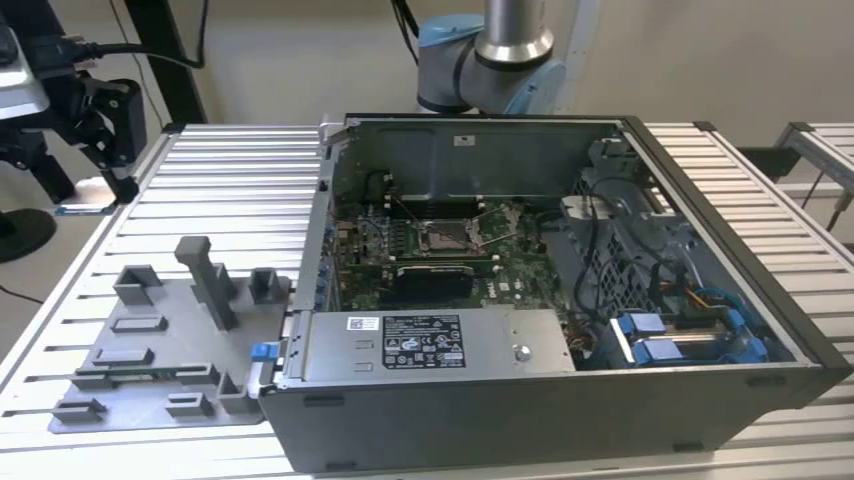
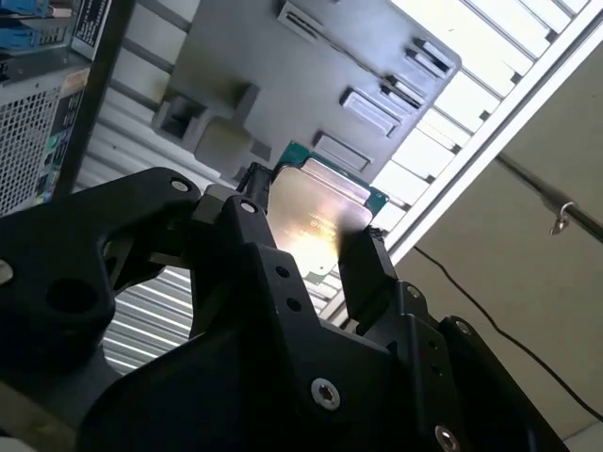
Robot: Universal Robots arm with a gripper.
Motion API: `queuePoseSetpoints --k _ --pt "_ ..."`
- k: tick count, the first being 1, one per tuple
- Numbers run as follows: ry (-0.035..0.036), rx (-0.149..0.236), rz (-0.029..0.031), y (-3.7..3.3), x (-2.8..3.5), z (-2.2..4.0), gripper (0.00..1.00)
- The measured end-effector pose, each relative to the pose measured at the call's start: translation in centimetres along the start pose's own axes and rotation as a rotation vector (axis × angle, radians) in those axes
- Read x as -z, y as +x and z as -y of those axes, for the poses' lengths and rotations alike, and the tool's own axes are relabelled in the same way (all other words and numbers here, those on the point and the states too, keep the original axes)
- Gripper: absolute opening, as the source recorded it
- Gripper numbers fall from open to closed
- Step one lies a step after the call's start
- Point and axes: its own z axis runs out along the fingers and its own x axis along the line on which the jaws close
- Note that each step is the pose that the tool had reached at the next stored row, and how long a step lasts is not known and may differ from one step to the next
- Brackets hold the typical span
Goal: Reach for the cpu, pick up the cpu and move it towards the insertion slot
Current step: 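Pick up the cpu and move it towards the insertion slot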
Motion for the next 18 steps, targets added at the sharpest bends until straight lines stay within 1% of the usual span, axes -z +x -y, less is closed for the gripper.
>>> queuePoseSetpoints --k 11,18 --pt "0.0000 0.000 0.0000 -0.95 0.01 -0.01 0.00" --pt "0.0000 0.000 0.0000 -1.92 0.01 -0.03 0.00"
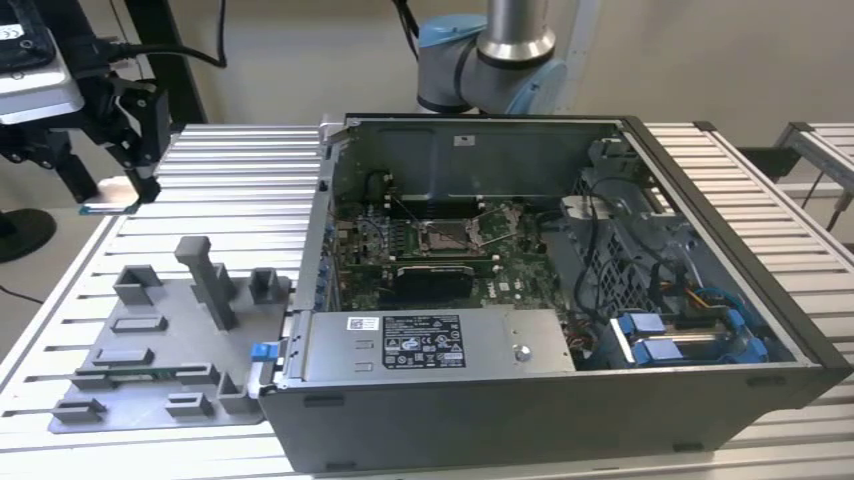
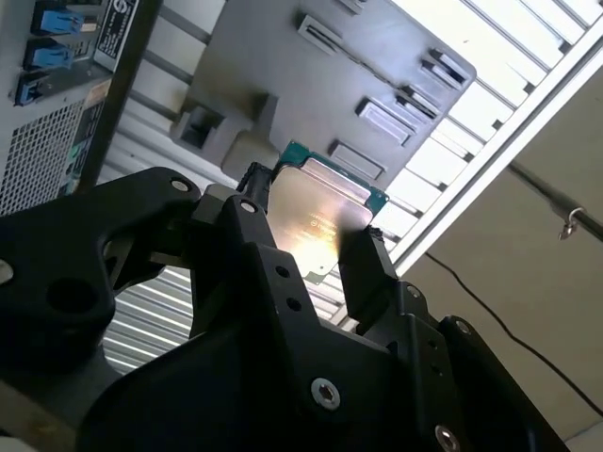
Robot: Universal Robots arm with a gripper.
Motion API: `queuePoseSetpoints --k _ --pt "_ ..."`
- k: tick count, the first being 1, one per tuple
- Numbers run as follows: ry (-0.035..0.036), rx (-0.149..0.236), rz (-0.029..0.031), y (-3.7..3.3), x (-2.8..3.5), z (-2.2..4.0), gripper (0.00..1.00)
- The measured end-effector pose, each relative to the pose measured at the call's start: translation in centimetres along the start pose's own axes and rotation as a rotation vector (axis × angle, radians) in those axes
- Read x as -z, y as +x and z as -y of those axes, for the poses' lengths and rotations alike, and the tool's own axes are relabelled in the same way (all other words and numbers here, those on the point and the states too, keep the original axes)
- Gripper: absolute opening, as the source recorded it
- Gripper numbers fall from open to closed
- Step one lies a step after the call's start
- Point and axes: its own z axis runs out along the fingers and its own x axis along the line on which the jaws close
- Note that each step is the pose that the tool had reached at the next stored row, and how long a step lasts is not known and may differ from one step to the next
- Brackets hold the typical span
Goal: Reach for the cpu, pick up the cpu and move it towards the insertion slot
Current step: 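Pick up the cpu and move it towards the insertion slot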
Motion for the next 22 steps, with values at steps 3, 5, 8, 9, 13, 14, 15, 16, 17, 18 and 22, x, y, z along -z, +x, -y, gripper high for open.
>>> queuePoseSetpoints --k 3,5,8,9,13,14,15,16,17,18,22 --pt "0.0000 0.000 0.0000 -0.50 0.00 -0.01 0.00" --pt "0.0000 0.000 0.0000 -0.81 0.00 -0.01 0.00" --pt "-0.0001 0.000 0.0001 -1.25 0.00 -0.02 0.00" --pt "0.0000 0.000 0.0000 -1.40 0.00 -0.02 0.00" --pt "0.0000 0.000 0.0000 -1.98 0.00 -0.03 0.00" --pt "0.0000 0.000 0.0000 -2.12 0.01 -0.03 0.00" --pt "-0.0001 0.000 0.0000 -2.26 0.00 -0.03 0.00" --pt "0.0000 0.000 0.0000 -2.39 0.01 -0.03 0.00" --pt "0.0000 0.000 0.0000 -2.53 0.01 -0.03 0.00" --pt "0.0000 0.000 0.0000 -2.66 0.01 -0.03 0.00" --pt "0.0000 0.000 0.0000 -3.20 0.01 -0.04 0.00"
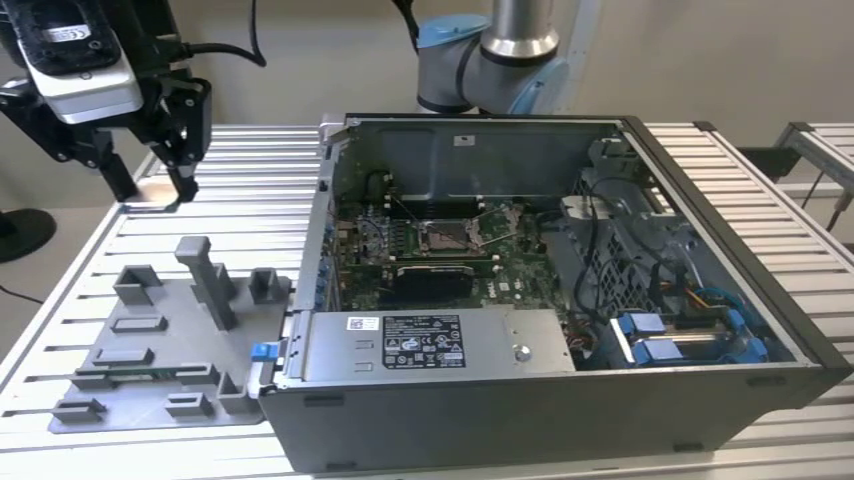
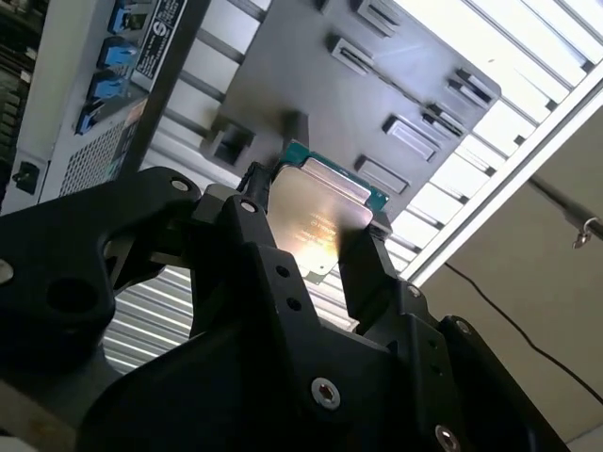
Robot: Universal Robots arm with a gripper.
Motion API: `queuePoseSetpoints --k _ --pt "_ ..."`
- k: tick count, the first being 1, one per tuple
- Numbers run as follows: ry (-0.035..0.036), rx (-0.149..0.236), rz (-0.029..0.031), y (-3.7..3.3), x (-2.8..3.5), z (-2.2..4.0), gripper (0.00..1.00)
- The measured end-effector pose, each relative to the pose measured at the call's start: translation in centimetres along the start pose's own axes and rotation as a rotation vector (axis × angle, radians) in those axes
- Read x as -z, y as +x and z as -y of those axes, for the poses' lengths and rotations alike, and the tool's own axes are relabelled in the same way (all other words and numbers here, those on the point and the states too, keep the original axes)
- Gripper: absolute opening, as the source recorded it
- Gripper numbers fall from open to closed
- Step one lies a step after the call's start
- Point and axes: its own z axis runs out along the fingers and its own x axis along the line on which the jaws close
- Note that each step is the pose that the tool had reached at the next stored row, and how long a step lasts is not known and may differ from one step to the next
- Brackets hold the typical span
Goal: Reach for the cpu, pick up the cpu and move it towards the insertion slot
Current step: 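Pick up the cpu and move it towards the insertion slot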
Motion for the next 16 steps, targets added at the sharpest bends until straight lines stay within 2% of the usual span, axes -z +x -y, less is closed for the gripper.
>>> queuePoseSetpoints --k 16 --pt "-0.0001 0.000 0.0001 -2.10 0.00 -0.03 0.00"
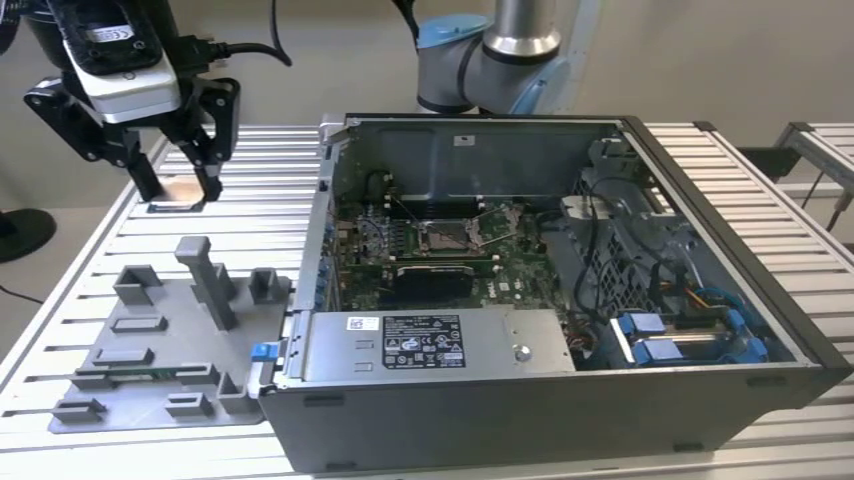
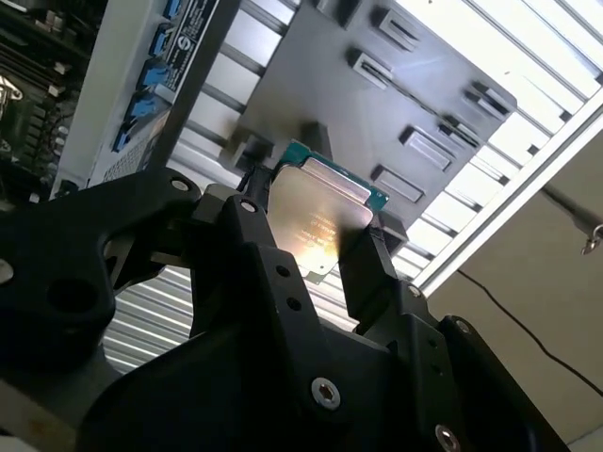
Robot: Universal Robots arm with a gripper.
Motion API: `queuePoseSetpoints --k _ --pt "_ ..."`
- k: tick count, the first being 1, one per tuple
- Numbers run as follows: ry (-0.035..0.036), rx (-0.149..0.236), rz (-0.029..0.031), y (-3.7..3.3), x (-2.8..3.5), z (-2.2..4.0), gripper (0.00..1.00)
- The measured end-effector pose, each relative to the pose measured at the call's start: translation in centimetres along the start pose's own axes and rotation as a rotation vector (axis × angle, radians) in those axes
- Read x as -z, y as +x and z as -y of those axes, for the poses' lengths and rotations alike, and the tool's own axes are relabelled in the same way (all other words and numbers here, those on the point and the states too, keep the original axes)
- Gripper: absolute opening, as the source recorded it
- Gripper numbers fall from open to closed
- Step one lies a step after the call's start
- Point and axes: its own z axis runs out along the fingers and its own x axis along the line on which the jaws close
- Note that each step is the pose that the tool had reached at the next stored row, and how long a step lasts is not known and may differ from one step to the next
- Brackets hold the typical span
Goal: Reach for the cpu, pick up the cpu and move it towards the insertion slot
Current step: 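Pick up the cpu and move it towards the insertion slot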
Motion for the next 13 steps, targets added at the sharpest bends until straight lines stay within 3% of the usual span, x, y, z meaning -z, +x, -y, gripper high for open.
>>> queuePoseSetpoints --k 13 --pt "0.0000 0.000 -0.0001 -1.54 0.01 -0.02 0.00"
